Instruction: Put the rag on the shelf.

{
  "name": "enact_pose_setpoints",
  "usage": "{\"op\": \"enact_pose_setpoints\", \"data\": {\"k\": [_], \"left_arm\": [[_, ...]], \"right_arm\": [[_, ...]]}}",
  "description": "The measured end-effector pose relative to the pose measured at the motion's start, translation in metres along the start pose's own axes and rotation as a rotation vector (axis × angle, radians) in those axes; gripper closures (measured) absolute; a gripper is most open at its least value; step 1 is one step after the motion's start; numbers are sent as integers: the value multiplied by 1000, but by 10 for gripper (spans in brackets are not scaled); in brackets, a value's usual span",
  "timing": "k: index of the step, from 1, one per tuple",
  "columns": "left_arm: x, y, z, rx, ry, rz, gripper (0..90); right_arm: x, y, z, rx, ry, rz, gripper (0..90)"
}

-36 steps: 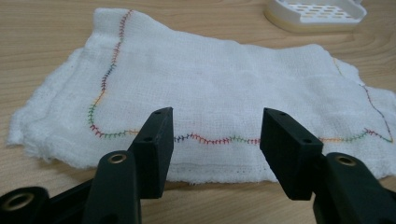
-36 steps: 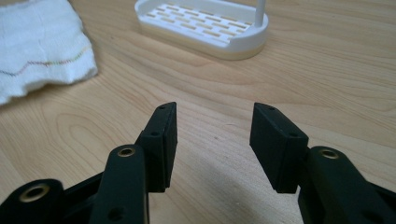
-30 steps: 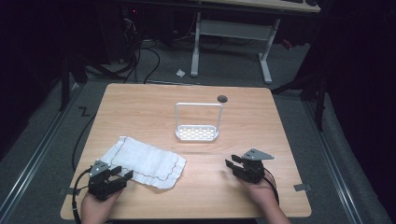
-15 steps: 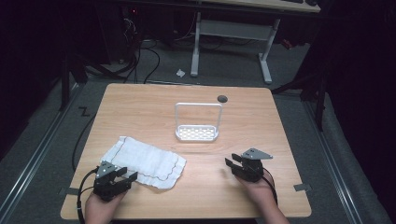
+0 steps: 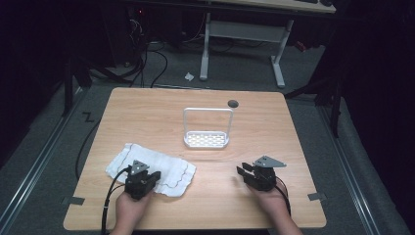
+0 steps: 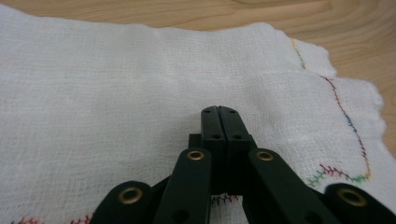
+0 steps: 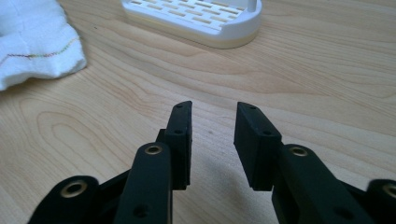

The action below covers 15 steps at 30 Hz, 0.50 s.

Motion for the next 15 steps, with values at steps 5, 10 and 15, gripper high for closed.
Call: {"op": "enact_pose_setpoints", "data": {"k": [5,10,15], "left_arm": [[-34,-5,5,17,-90,54,899],[-82,-10,17,35,-215,138,898],[-115,-10,28,59,-297,196,899]], "right_arm": [[9,4,-1,-18,47,8,790],[32,10,0,-19,95,-55,900],[61,8,12,33,140,-136,900]]}}
Point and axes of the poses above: each handheld gripper's, and its own axes: z roughly forward along the jaws, y roughly out of its top, x roughly to its left, the point moved 7 cm from there along z, roughly forward along the jaws, and after that the axes turned 6 degrees about -x, right-handed, at the moved point
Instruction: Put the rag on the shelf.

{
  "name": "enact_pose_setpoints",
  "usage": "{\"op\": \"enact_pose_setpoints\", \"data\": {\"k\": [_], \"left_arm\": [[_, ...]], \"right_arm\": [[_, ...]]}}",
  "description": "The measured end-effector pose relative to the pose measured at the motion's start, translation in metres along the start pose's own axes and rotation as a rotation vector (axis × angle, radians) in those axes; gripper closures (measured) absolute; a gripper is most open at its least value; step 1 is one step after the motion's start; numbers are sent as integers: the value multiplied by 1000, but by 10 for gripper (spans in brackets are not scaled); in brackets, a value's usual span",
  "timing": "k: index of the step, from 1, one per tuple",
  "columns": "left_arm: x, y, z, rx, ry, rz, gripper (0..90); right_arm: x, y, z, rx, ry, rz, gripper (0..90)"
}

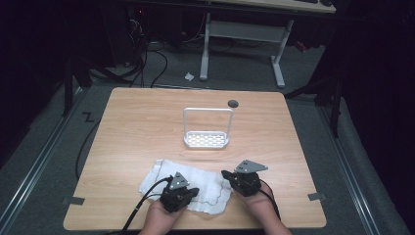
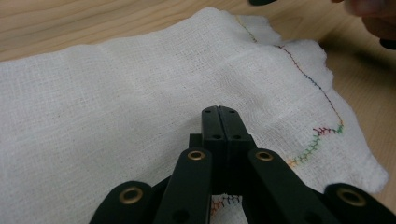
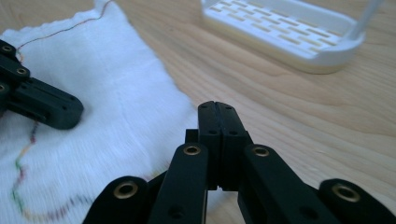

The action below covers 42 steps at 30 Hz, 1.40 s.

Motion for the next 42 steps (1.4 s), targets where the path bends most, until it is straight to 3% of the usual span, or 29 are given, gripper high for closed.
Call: {"op": "enact_pose_setpoints", "data": {"k": [4,8,9,14,17,18,19,20,21,22,23,24,27,29,31,33,34,37,39,42], "left_arm": [[-7,5,9,13,-26,28,899],[-5,4,8,9,-34,21,897],[-5,4,6,0,-39,14,851],[3,1,-3,-3,-4,41,830],[18,1,-9,-9,39,30,834],[21,2,-9,-10,49,24,834],[25,2,-9,-11,63,21,834],[28,3,-9,-15,76,16,833],[30,4,-10,-18,83,13,808],[32,4,-11,-22,90,2,808],[34,4,-13,-22,87,-16,732],[37,4,-17,-21,93,-25,722],[51,1,-32,-42,121,-92,704],[65,-3,-43,-47,156,-148,688],[73,-6,-47,-45,169,-175,686],[77,-5,-47,-51,183,-177,685],[78,-5,-46,-50,189,-171,685],[79,-6,-44,-49,208,-145,724],[79,-6,-44,-48,208,-141,737],[78,-7,-44,-48,206,-139,740]], "right_arm": [[6,-9,3,52,-15,-33,900],[6,-19,4,89,-13,-29,900],[7,-22,2,95,-6,-13,900],[13,-26,-3,102,8,-22,900],[23,-29,-8,105,34,-33,900],[35,-31,-9,111,71,-42,900],[35,-31,-9,111,71,-42,900],[43,-31,-9,109,101,-50,900],[61,-31,-8,111,151,-86,900],[61,-31,-8,111,151,-86,900],[73,-29,-6,113,175,-117,900],[76,-26,-5,105,178,-127,900],[74,-16,-4,68,174,-113,900],[64,-6,4,54,138,-121,900],[55,0,13,54,119,-106,900],[38,11,31,52,76,-80,900],[38,11,31,52,76,-80,900],[27,19,52,69,40,-78,900],[23,21,65,87,36,-68,900],[21,17,70,101,51,-58,900]]}}
Point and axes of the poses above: each handheld gripper's, and its own axes: z roughly forward along the jaws, y roughly out of its top, x roughly to its left, the point moved 7 cm from there along z, roughly forward along the jaws, and after that the axes turned 6 degrees about -x, right-handed, at the moved point
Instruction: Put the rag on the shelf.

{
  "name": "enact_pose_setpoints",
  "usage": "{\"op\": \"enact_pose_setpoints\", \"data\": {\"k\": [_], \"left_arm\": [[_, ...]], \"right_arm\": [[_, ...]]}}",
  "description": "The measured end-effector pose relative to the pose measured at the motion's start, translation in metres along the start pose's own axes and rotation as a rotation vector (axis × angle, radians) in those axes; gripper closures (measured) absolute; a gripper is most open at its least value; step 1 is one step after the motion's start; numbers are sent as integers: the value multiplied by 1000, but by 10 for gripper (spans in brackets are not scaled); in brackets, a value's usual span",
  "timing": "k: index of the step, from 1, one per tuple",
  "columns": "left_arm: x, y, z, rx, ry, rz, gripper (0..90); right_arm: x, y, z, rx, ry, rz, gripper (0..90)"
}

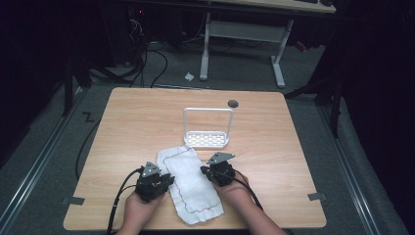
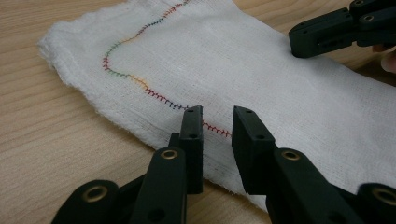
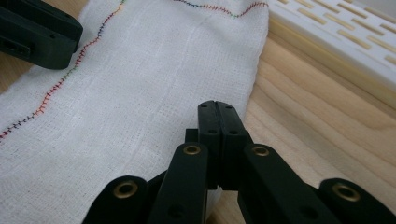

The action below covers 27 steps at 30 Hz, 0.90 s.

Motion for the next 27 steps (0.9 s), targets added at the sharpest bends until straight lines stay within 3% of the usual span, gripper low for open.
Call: {"op": "enact_pose_setpoints", "data": {"k": [3,9,12,15,17,19,22,24,26,27], "left_arm": [[-6,-2,0,0,-19,10,747],[-32,-6,5,22,-96,70,748],[-50,-9,7,36,-158,94,747],[-60,-10,8,49,-187,126,739],[-59,-8,8,43,-180,130,729],[-52,-4,7,15,-143,127,729],[-31,11,5,-50,-81,88,728],[-17,25,9,-92,-57,32,702],[-13,31,18,-97,-43,37,660],[-11,33,27,-84,-15,46,626]], "right_arm": [[4,-7,-8,-6,8,-6,900],[16,-34,-43,-4,14,-16,900],[19,-54,-70,-4,18,6,900],[19,-60,-78,-5,16,20,900],[20,-63,-82,-8,18,28,899],[20,-62,-81,-1,12,19,898],[21,-61,-80,1,8,10,898],[20,-61,-79,-1,16,4,898],[20,-61,-79,-3,27,14,898],[19,-61,-79,-4,32,14,897]]}}
Point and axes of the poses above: each handheld gripper's, and its own axes: z roughly forward along the jaws, y roughly out of its top, x roughly to its left, the point moved 7 cm from there along z, roughly forward along the jaws, and after that the axes turned 6 degrees about -x, right-handed, at the moved point
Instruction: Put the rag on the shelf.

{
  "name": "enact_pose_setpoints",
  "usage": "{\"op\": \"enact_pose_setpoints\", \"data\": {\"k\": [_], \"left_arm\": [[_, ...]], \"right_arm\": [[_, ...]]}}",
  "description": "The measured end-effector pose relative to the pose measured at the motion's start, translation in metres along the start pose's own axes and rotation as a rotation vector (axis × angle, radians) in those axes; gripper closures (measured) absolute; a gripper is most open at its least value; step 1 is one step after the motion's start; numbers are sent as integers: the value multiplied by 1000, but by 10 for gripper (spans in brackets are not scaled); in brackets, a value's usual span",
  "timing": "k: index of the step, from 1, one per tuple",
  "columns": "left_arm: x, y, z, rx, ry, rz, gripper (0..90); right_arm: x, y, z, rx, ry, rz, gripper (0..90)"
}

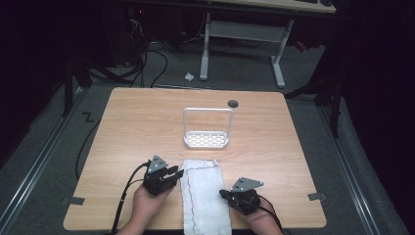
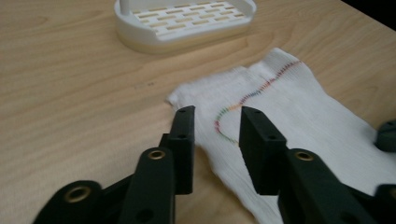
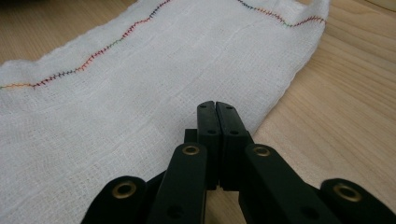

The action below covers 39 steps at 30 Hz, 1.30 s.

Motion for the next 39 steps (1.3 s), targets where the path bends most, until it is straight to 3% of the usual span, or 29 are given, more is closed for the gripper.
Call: {"op": "enact_pose_setpoints", "data": {"k": [3,5,8,14,20,25,28,31,39], "left_arm": [[4,0,20,42,22,-23,542],[5,2,27,30,37,-36,532],[8,1,36,60,65,-14,528],[-2,2,40,62,65,-21,632],[-2,2,43,55,90,-67,770],[-3,2,43,56,98,-55,805],[-3,2,42,55,95,-73,806],[-2,2,42,57,100,-75,807],[-2,1,42,56,96,-89,810]], "right_arm": [[-1,0,0,-2,9,2,897],[-1,0,0,-3,7,-1,896],[0,0,0,0,6,-8,894],[-1,0,0,-3,28,-3,863],[-4,7,-2,-49,11,30,747],[-15,17,4,-92,-85,77,631],[-21,29,11,-116,-131,99,592],[-31,42,20,-128,-198,117,617],[-54,56,51,-99,-254,165,643]]}}
Point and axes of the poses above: each handheld gripper's, and its own axes: z roughly forward along the jaws, y roughly out of its top, x roughly to its left, the point moved 7 cm from there along z, roughly forward along the jaws, and after that the axes turned 6 degrees about -x, right-handed, at the moved point
